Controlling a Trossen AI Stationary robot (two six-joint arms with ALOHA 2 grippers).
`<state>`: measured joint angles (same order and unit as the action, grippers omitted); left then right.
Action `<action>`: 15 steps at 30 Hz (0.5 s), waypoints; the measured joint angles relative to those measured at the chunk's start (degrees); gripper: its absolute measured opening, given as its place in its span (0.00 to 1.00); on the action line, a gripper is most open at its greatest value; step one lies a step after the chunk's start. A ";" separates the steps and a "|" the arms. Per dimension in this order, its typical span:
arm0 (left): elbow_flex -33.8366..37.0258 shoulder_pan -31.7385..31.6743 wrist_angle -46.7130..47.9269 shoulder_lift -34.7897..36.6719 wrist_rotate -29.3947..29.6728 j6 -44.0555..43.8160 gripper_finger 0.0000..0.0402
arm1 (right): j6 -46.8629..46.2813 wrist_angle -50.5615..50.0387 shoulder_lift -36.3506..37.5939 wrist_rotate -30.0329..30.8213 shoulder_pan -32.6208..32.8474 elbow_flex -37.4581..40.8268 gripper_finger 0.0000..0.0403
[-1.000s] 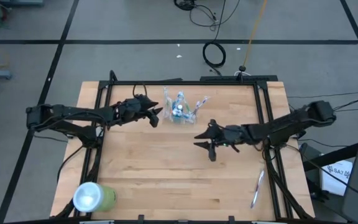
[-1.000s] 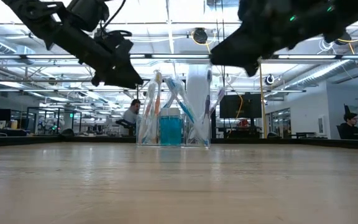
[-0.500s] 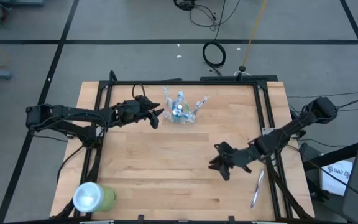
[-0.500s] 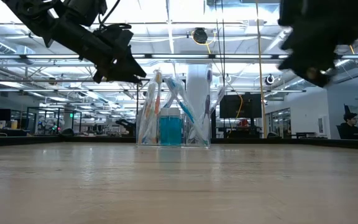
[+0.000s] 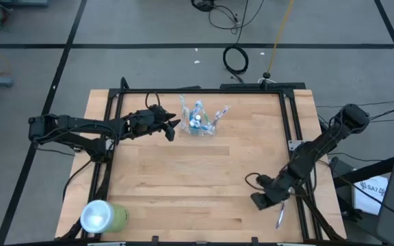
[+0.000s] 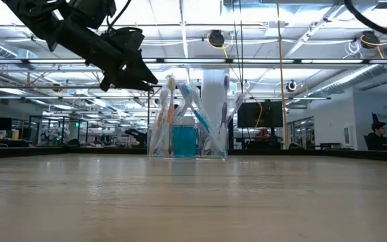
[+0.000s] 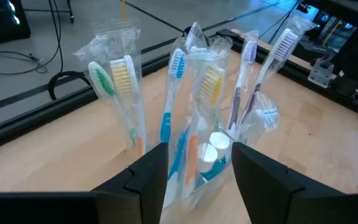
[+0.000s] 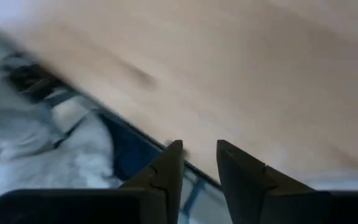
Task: Pick & Place toothbrushing station
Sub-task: Put the purple toothbrush into the transparent organizer
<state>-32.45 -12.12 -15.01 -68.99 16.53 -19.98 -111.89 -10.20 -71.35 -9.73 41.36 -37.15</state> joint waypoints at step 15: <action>0.01 0.00 -0.17 0.00 -0.02 2.94 0.46 | -23.69 -20.65 -0.02 -21.64 2.65 0.02 0.24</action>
<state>-32.45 -12.12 -15.18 -68.99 16.51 -17.04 -135.59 -30.84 -71.37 -31.37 44.01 -37.12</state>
